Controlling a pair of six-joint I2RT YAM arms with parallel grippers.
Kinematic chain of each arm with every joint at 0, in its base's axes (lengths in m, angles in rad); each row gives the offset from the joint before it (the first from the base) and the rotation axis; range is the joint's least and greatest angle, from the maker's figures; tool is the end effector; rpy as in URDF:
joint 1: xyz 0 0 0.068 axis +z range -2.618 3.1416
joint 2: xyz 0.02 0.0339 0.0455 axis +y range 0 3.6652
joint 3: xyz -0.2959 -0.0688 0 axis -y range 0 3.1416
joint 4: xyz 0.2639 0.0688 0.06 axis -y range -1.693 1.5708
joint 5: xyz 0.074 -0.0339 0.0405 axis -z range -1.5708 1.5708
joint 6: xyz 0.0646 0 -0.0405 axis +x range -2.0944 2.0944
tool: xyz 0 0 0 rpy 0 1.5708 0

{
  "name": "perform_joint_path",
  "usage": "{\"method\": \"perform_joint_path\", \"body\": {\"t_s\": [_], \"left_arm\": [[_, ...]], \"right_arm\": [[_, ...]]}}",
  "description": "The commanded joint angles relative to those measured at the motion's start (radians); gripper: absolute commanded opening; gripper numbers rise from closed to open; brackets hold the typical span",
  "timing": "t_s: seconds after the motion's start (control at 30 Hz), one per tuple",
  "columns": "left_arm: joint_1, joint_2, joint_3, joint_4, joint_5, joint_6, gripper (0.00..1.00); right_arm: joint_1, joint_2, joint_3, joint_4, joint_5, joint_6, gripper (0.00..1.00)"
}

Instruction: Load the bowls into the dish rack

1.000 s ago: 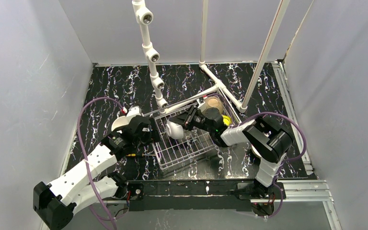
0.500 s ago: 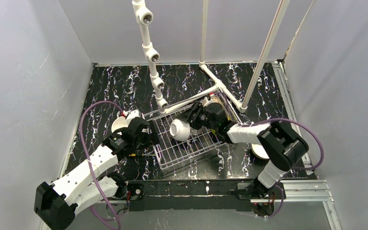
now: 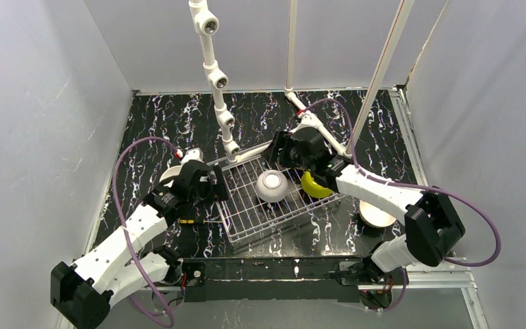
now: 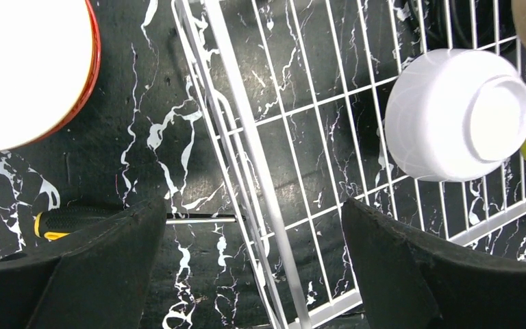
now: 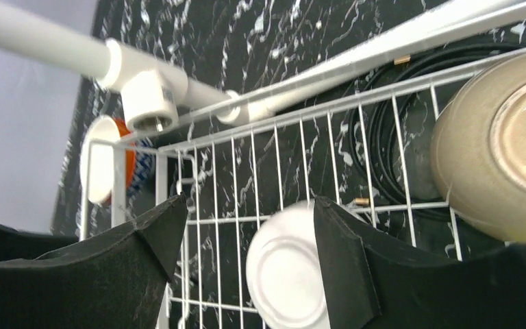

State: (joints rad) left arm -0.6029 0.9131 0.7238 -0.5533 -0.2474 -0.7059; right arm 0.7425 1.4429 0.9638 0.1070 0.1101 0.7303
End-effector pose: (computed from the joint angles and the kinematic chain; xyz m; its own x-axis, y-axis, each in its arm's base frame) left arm 0.1822 -0.1062 0.2646 -0.6841 -0.2926 -0.6681 -0.0560 0.9344 -0.3519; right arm 0.2795 0.2469 0.2883 -0.5976 0.3516 -0.7206 -0.2658 0.7611 0.5917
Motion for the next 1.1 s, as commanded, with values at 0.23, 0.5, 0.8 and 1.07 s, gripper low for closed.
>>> {"method": "perform_joint_path", "body": {"t_s": [0.23,0.5,0.8,1.07], "left_arm": [[0.039,-0.023,0.099,-0.039,-0.029,0.039,0.98],[0.086,-0.025,0.101,-0.071,-0.121,0.045,0.98],[0.266,0.035,0.118,-0.117,-0.038,-0.047,0.98],[0.433,0.05,0.095,-0.123,0.034,-0.082,0.98]], "right_arm": [[0.306,0.043,0.141,-0.516,0.412,0.089,0.7],[0.343,0.106,0.12,-0.479,0.48,0.118,0.7],[0.278,0.191,0.131,-0.356,0.51,0.058,0.61],[0.241,0.213,0.157,-0.366,0.561,0.066,0.6]]}}
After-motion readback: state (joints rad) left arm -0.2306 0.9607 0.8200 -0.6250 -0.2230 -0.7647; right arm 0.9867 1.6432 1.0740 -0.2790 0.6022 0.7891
